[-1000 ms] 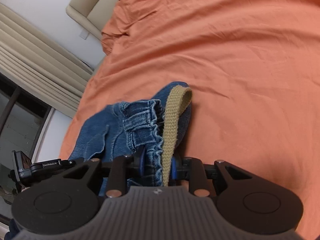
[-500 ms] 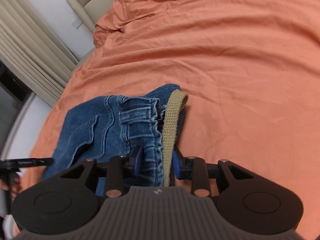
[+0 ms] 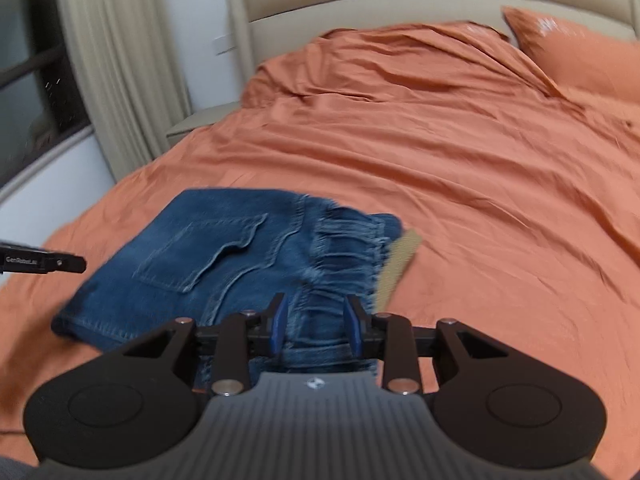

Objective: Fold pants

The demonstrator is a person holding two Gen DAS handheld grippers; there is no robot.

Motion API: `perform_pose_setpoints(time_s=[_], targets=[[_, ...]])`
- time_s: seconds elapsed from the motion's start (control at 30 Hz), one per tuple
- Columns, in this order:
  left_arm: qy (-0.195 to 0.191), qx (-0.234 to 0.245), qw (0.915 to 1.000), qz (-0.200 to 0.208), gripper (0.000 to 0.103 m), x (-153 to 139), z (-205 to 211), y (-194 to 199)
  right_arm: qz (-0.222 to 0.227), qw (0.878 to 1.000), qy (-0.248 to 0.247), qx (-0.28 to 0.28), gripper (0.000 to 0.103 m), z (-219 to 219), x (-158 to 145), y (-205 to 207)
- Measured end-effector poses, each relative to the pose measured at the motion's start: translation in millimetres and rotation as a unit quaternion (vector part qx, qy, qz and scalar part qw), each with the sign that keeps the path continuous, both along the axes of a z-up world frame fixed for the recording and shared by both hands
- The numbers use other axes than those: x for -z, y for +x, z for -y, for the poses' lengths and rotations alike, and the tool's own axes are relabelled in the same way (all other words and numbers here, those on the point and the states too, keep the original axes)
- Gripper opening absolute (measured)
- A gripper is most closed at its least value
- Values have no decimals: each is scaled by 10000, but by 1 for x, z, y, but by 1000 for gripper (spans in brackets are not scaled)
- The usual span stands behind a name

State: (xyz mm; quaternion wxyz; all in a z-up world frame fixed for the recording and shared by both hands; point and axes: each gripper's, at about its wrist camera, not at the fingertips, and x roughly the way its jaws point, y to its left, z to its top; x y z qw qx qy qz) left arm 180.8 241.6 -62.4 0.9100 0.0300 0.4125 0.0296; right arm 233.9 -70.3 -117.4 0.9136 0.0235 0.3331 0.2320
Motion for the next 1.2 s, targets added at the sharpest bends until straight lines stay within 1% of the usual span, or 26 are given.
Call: perform_pose_setpoints(time_s=[0.07, 0.13, 0.2, 0.27, 0.33, 0.4, 0.5, 0.6, 0.67, 0.73, 0.8, 0.83, 0.9, 0.93, 1.0, 1.07, 1.1, 1.17, 1.2], targets=[[182, 42, 9997, -175, 27, 15, 5, -1, 47, 9997, -232, -43, 31, -7, 10, -2], [187, 13, 9994, -305, 28, 29, 1, -1, -1, 9992, -384, -60, 31, -10, 23, 0], [116, -65, 9991, -414, 27, 40, -5, -1, -97, 9991, -406, -79, 31, -12, 36, 2], [61, -46, 9987, -504, 27, 51, -10, 0, -219, 9989, -415, -60, 30, -13, 47, 6], [152, 45, 9985, -519, 27, 58, -8, -1, -298, 9987, -418, -57, 30, -13, 55, 10], [226, 102, 9983, -529, 27, 62, -6, -1, -299, 9985, -445, -82, 30, -14, 59, 12], [114, -1, 9983, -567, 26, 63, -9, 3, -379, 9984, -409, -82, 30, -14, 59, 18], [126, -79, 9985, -520, 26, 58, -7, 1, -493, 9977, -457, -76, 30, -15, 52, 22], [186, -114, 9987, -465, 27, 48, -4, -3, -506, 9972, -543, -107, 31, -18, 42, 22], [135, -183, 9991, -361, 28, 32, -1, -10, -453, 9973, -567, -141, 34, -18, 27, 17], [65, -190, 9997, -111, 31, 9, 5, -23, -337, 9981, -494, -124, 44, -16, 8, 8], [68, -190, 9998, 25, 33, -2, 9, -29, -283, 9986, -440, -121, 46, -15, -3, 3], [66, -155, 9996, 227, 33, -26, 20, -41, -150, 9993, -327, -93, 54, -12, -27, -9], [39, -146, 9992, 359, 33, -39, 26, -47, -49, 9995, -289, -76, 56, -10, -39, -17], [-39, -169, 9975, 691, 34, -63, 40, -61, 208, 9996, -211, -19, 67, -6, -64, -34], [-92, -191, 9953, 943, 38, -86, 55, -73, 463, 9989, -114, 21, 72, 0, -86, -53], [-134, -185, 9938, 1087, 41, -97, 61, -79, 608, 9981, -66, 44, 76, 3, -97, -64], [-174, -119, 9899, 1400, 53, -114, 75, -92, 917, 9957, -2, 112, 79, 9, -115, -85], [-207, -171, 9881, 1518, 64, -120, 79, -94, 1085, 9939, 12, 194, 81, 11, -123, -96]])
